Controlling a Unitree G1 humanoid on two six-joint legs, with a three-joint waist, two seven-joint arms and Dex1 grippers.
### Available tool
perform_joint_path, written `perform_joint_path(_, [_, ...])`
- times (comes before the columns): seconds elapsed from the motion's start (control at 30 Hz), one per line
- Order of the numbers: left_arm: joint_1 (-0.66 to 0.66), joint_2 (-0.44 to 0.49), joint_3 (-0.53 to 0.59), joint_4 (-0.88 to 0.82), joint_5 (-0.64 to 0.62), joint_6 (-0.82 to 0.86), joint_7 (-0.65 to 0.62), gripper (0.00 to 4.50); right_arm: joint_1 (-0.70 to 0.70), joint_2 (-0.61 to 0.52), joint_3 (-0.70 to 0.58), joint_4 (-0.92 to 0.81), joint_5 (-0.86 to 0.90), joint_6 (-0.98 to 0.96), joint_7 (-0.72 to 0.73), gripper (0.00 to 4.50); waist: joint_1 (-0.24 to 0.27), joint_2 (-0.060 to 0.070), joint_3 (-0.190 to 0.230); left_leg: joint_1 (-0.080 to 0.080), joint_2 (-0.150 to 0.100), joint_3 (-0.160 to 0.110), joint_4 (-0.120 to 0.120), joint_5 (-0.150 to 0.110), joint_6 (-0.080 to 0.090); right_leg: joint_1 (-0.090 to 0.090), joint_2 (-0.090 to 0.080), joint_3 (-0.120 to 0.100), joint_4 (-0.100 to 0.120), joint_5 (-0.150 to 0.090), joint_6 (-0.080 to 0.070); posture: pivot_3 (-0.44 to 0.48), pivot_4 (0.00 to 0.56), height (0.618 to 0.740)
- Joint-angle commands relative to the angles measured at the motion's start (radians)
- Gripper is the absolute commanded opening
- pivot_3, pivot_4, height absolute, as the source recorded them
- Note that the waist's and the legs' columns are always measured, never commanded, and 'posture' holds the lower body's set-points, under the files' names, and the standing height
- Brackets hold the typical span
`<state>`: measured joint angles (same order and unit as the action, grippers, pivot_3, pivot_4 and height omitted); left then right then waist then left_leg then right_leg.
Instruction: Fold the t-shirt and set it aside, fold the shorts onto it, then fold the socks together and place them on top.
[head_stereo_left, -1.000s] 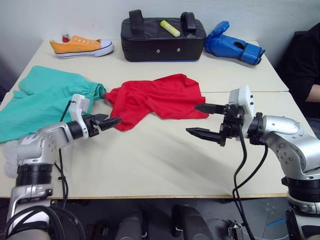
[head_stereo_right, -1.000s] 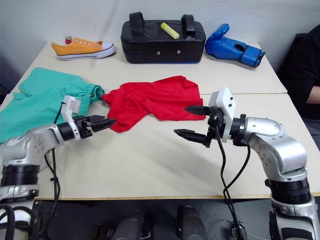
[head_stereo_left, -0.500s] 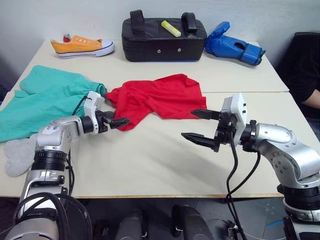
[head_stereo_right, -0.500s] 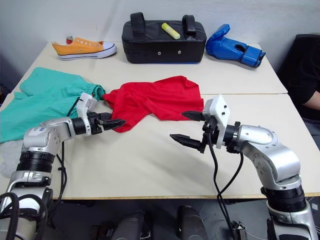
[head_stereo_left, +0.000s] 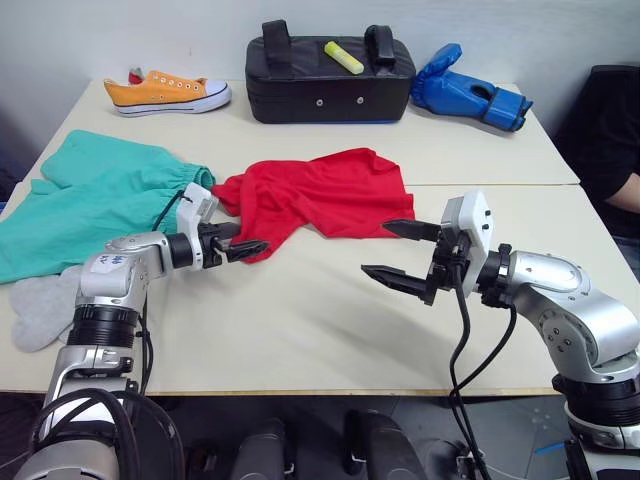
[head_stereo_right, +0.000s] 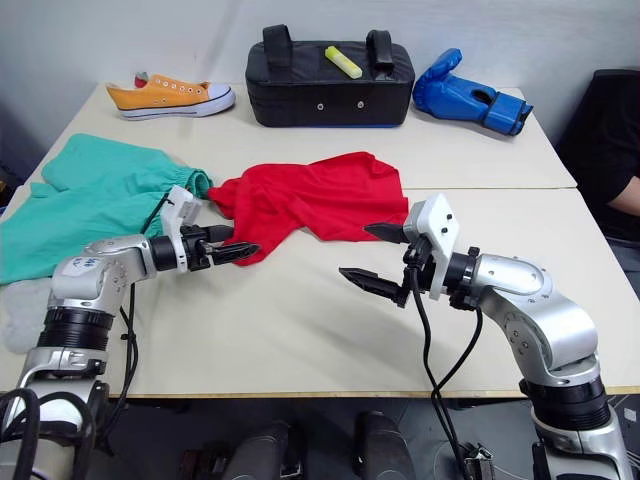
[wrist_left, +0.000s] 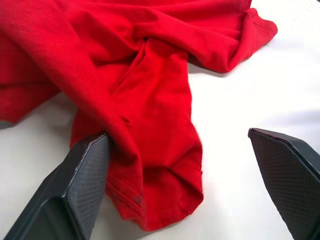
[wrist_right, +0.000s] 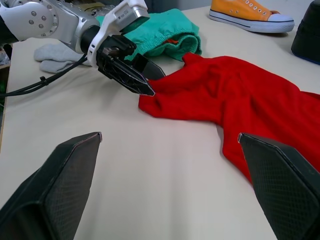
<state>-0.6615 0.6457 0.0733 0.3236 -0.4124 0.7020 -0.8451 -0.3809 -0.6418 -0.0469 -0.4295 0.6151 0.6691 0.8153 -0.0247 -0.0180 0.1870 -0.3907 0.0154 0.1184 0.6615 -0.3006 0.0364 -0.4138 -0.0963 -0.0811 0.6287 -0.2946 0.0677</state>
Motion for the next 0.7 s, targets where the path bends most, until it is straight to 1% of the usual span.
perform_joint_path(0.03, [0.007, 0.036, 0.07, -0.047, -0.045, 0.032, -0.019, 4.5, 0.008, -0.003, -0.027, -0.048, 0.014, -0.012, -0.016, 4.46, -0.001, 0.0, 0.0, 0.0, 0.0, 0.0, 0.0, 0.0, 0.0, 0.0, 0.0, 0.0, 0.0, 0.0, 0.0, 0.0, 0.15, 0.74])
perform_joint_path(0.1, [0.01, 0.035, 0.06, -0.04, -0.036, 0.028, -0.027, 4.5, 0.01, 0.0, -0.024, -0.049, 0.014, -0.014, -0.022, 4.46, 0.0, 0.0, 0.0, 0.0, 0.0, 0.0, 0.0, 0.0, 0.0, 0.0, 0.0, 0.0, 0.0, 0.0, 0.0, 0.0, 0.15, 0.74])
perform_joint_path(0.3, [-0.035, -0.027, 0.023, 0.024, -0.005, 0.016, -0.003, 4.5, 0.005, 0.003, -0.02, -0.048, 0.015, -0.017, -0.034, 4.46, 0.016, 0.0, 0.0, 0.0, 0.0, 0.0, 0.002, 0.0, 0.001, 0.0, -0.001, 0.0, 0.0, 0.0, 0.0, 0.0, 0.15, 0.74])
perform_joint_path(0.37, [-0.042, -0.043, -0.005, 0.05, 0.027, -0.026, -0.001, 4.5, 0.006, 0.004, -0.022, -0.048, 0.015, -0.017, -0.039, 4.46, 0.022, 0.0, 0.0, 0.0, 0.0, 0.0, 0.002, 0.0, 0.001, 0.0, 0.0, 0.0, 0.0, 0.0, 0.0, 0.0, 0.15, 0.74])
perform_joint_path(0.47, [-0.051, -0.054, -0.017, 0.068, 0.043, -0.054, -0.008, 4.5, 0.008, 0.003, -0.022, -0.05, 0.015, -0.016, -0.045, 4.46, 0.023, 0.0, 0.0, 0.0, 0.0, 0.0, 0.002, 0.0, 0.001, 0.0, 0.0, 0.0, 0.0, 0.0, 0.0, 0.0, 0.15, 0.74])
perform_joint_path(0.57, [-0.056, -0.059, -0.01, 0.057, 0.037, -0.062, -0.018, 4.5, 0.017, 0.002, -0.024, -0.057, 0.015, -0.014, -0.053, 4.46, 0.023, 0.0, 0.0, 0.0, 0.0, 0.0, 0.002, 0.0, 0.001, 0.0, 0.0, 0.0, 0.0, 0.0, 0.0, 0.0, 0.15, 0.74])
perform_joint_path(0.7, [-0.055, -0.053, 0.04, 0.004, -0.019, -0.023, -0.029, 4.5, 0.025, 0.0, -0.032, -0.069, 0.024, -0.008, -0.064, 4.46, 0.023, 0.0, 0.0, 0.0, 0.0, 0.0, 0.002, 0.0, 0.001, 0.0, 0.0, 0.0, 0.0, 0.0, 0.0, 0.0, 0.15, 0.74])
